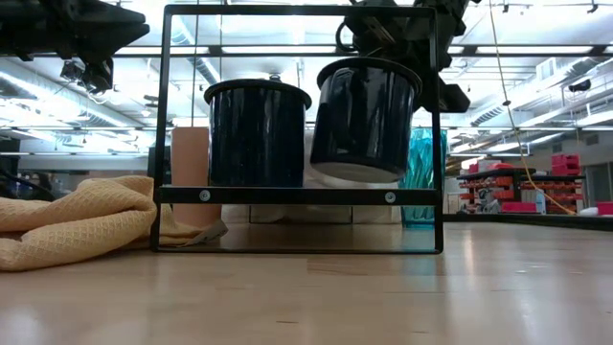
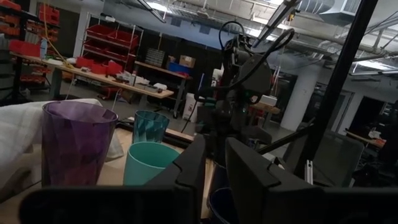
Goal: Stack small to large cups/mugs on shelf
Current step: Align the black mug with the other black mug on the shelf
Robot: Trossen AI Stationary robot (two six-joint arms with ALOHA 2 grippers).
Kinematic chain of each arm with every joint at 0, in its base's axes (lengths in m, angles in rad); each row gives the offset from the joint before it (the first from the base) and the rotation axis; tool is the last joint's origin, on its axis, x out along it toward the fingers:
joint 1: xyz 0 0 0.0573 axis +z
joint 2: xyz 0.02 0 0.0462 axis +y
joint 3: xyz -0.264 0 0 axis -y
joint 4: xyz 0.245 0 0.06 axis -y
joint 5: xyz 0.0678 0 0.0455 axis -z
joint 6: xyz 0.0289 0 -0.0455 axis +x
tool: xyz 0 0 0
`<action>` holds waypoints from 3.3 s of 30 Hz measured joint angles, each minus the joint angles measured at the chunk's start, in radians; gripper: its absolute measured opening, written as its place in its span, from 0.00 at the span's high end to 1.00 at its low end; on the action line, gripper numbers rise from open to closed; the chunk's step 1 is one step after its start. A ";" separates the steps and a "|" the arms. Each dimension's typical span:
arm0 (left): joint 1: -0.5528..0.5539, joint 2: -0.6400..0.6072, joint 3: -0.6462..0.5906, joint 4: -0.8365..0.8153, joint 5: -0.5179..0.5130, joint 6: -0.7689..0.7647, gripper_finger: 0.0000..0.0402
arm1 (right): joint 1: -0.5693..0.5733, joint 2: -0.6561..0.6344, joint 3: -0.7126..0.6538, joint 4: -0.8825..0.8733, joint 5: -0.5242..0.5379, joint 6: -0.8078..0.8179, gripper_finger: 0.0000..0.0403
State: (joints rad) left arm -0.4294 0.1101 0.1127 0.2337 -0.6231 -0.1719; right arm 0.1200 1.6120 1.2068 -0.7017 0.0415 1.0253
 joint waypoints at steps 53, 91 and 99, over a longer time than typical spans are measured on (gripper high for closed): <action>0.000 0.000 0.000 -0.024 0.000 0.000 0.82 | -0.050 0.109 0.190 -0.250 -0.024 -0.168 0.96; 0.000 0.000 0.000 -0.029 0.000 0.000 0.81 | -0.036 0.148 0.189 -0.187 -0.050 -0.190 0.96; 0.000 0.000 0.000 -0.029 0.000 0.000 0.82 | -0.025 0.148 0.189 -0.182 -0.050 -0.190 0.96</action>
State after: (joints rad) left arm -0.4290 0.1097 0.1127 0.2047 -0.6235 -0.1715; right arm 0.0952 1.7599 1.3956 -0.8837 -0.0082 0.8349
